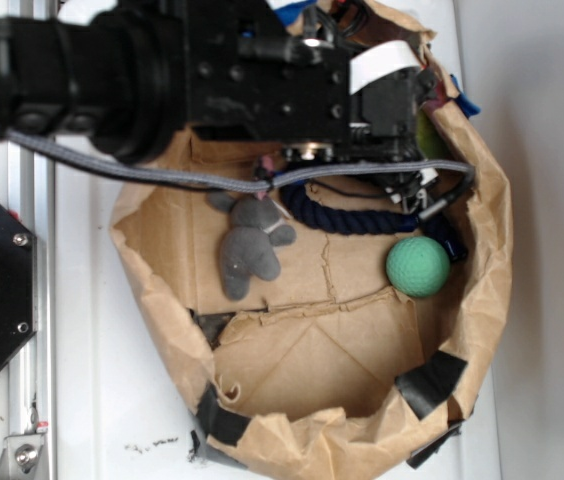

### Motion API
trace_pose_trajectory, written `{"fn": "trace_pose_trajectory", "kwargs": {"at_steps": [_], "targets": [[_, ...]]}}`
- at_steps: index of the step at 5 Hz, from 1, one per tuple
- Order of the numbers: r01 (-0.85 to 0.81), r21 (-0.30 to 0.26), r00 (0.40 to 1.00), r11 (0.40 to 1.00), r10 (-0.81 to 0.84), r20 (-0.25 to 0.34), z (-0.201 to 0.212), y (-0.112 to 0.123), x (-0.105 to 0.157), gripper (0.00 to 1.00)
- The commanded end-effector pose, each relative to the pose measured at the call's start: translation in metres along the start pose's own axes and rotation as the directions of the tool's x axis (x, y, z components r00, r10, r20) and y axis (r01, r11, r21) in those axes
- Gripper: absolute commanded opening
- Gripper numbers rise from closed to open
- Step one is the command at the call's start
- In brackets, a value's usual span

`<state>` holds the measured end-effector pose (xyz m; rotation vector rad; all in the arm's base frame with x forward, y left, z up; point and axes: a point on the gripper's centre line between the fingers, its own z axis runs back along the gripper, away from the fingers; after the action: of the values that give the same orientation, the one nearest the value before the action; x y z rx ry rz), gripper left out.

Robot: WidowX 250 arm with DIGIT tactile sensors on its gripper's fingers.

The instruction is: Grab the green animal.

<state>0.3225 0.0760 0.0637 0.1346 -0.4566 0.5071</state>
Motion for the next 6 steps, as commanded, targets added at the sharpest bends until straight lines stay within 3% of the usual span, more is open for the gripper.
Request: {"fn": "trace_pose_trajectory", "kwargs": {"at_steps": [1,3,4,5,6], "targets": [[0.002,-0.049,0.999,0.999,0.0,0.049,0.007,-0.026,0.016,1.0],[0.047,0.002,0.998,0.999,-0.047,0.05,-0.008,-0.036,0.013,1.0],[0.05,0.005,0.998,0.999,-0.05,0.046,-0.009,-0.034,0.01,0.33],[0.051,0.012,0.998,0.999,-0.052,0.047,-0.011,-0.032,0.01,0.0],[0.058,0.014,0.997,0.998,-0.059,0.043,-0.01,-0.031,0.008,0.0]]}}
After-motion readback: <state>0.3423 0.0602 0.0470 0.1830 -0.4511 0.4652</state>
